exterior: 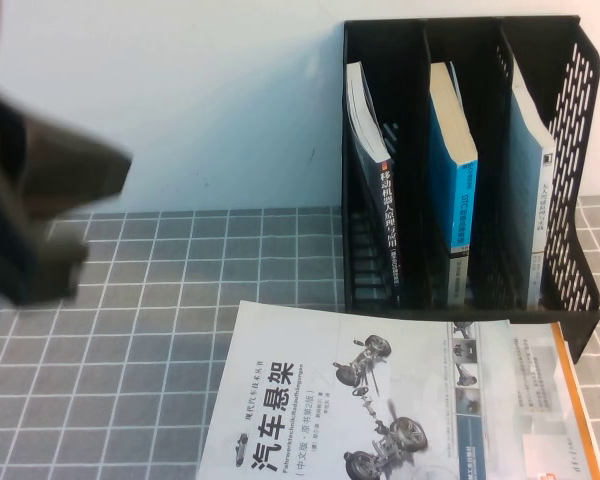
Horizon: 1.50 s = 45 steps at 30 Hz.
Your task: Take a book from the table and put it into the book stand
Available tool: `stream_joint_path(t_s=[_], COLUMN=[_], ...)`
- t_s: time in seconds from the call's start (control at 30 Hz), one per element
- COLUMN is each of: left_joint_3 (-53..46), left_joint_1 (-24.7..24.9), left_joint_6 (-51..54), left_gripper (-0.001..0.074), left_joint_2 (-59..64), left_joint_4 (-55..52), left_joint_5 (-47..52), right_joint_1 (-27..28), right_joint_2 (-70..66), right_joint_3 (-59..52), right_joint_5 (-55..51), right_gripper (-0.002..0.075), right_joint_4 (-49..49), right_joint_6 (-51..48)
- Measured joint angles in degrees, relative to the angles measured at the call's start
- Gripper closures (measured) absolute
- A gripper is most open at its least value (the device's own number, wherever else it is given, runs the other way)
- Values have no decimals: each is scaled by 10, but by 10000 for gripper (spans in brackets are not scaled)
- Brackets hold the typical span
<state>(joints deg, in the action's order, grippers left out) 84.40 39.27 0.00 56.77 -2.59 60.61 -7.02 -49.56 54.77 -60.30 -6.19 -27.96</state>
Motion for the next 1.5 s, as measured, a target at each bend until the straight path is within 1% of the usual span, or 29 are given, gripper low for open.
stream_joint_path(t_s=[0.13,0.23,0.4,0.5,0.63,0.87,1.13,1.5], left_joint_3=[-162,-257,-375,-412,-432,-447,-455,-457], left_joint_1=[0,0,0,0,0,0,0,0], left_joint_6=[-19,-25,-27,-27,-28,-30,-30,-30], left_gripper=[734,734,734,734,734,734,734,734], left_joint_2=[-80,-136,-204,-221,-225,-225,-225,-227], left_joint_4=[-19,-39,-97,-126,-134,-133,-133,-130], left_joint_5=[-127,-219,-342,-382,-395,-381,-349,-341], right_joint_1=[0,0,0,0,0,0,0,0], right_joint_2=[86,149,259,324,384,414,414,414], right_joint_3=[-19,-68,-188,-262,-344,-407,-417,-417], right_joint_5=[54,108,177,209,222,248,254,258], right_gripper=[729,729,729,729,729,729,729,729], right_joint_4=[-8,-19,-29,-50,-79,-106,-108,-108], right_joint_6=[5,5,6,7,7,7,7,7])
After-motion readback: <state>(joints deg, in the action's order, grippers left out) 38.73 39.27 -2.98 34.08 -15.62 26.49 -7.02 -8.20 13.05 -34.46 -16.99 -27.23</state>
